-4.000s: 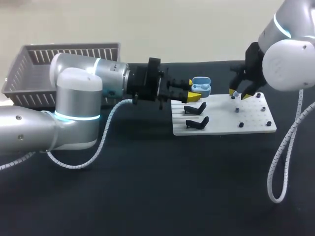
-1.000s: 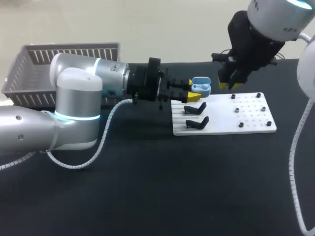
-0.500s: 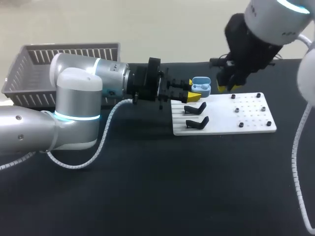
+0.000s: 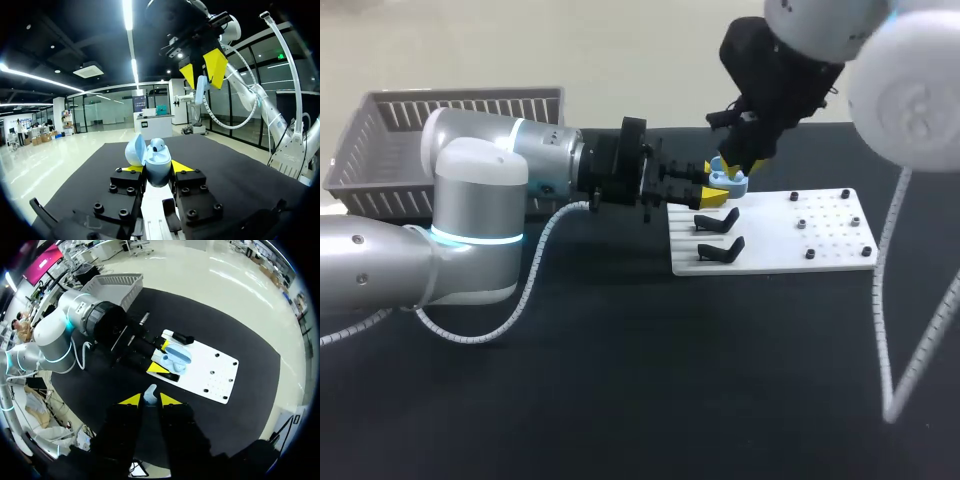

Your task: Pick up each earbud case from the left stands, insert the matching earbuds, close the lid, and place the case in the box.

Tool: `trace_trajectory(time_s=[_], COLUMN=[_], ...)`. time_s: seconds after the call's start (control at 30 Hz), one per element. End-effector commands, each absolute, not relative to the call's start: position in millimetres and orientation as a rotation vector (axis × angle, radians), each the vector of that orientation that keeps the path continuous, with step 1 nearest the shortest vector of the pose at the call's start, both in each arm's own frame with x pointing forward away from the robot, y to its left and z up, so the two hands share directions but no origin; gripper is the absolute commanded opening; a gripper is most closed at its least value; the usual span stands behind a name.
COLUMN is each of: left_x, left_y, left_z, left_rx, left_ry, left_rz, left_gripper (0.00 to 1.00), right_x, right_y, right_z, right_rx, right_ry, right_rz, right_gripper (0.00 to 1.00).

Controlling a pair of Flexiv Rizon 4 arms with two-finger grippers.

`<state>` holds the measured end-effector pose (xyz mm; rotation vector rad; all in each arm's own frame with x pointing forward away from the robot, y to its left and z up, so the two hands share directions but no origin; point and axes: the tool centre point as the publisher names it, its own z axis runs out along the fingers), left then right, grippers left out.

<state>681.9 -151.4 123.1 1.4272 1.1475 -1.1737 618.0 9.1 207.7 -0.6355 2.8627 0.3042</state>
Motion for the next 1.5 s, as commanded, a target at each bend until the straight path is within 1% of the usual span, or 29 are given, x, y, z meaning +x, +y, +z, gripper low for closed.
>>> trace_trajectory(time_s=[0.03,0.67,1.07,1.5], left_x=[681,681,681,681], left_y=[-151,-151,-151,-151], left_z=[122,122,122,122], left_rx=[1.424,1.424,1.424,1.424], left_ry=[1.146,1.146,1.146,1.146], left_rz=[-1.169,-1.169,-1.169,-1.169], left_gripper=[0.0,0.0,0.0,0.0], right_x=[626,643,658,661], right_y=[16,19,17,15], right_z=[206,192,182,174], right_rx=[-0.696,-0.754,-0.732,-0.727], right_ry=[2.921,2.937,2.944,2.955], right_rz=[0.296,0.174,0.174,0.176], right_gripper=[0.0,0.0,0.0,0.0])
